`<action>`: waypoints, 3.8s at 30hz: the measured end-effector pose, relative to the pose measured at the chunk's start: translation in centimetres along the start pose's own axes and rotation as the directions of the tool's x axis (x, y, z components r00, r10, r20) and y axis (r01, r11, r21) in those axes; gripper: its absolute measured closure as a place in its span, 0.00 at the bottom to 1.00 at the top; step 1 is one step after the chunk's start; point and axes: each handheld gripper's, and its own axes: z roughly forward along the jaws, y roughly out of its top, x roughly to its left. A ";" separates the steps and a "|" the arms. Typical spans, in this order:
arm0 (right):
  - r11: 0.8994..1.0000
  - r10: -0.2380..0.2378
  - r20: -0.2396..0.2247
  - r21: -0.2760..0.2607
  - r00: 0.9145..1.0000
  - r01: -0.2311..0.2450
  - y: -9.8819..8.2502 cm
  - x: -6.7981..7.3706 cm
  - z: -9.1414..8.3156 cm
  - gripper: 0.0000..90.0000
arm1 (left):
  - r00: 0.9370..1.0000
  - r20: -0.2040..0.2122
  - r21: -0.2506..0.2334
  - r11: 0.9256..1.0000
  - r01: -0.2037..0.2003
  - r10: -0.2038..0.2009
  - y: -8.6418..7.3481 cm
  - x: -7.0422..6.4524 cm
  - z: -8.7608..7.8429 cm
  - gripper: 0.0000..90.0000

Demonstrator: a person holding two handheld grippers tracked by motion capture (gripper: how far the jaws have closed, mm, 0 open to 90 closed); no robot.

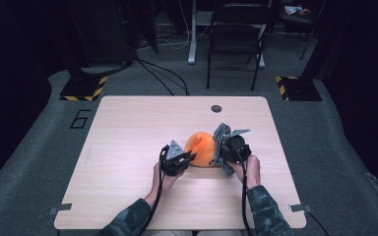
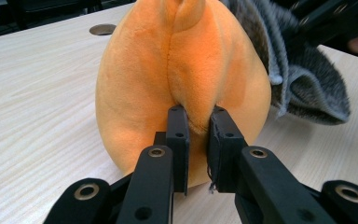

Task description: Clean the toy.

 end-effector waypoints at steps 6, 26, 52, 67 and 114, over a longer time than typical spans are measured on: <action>0.993 0.052 0.004 0.106 0.999 -0.052 -1.6 -1.4 2.3 0.85 | 1.000 0.013 0.005 1.000 -0.003 0.003 0.0 0.2 -0.1 0.89; 0.994 -0.052 -0.041 -0.093 0.998 0.048 1.4 2.1 -1.3 0.85 | 0.999 0.042 -0.006 1.000 0.001 -0.001 0.2 0.2 -0.1 0.78; 0.997 -0.012 -0.039 -0.071 0.999 0.009 0.4 0.5 -0.4 0.85 | 0.983 0.081 0.042 0.986 0.164 -0.167 -1.5 3.4 0.6 0.87; 0.989 0.027 0.007 -0.144 1.000 -0.026 1.3 -0.5 -3.6 0.86 | 0.996 0.084 -0.037 0.999 0.037 -0.034 0.4 1.2 -0.1 0.92; 0.970 -0.115 0.033 -0.212 0.993 0.119 3.4 3.6 -6.7 0.87 | 0.986 0.128 -0.037 0.994 -0.107 0.111 1.2 -1.5 0.7 0.92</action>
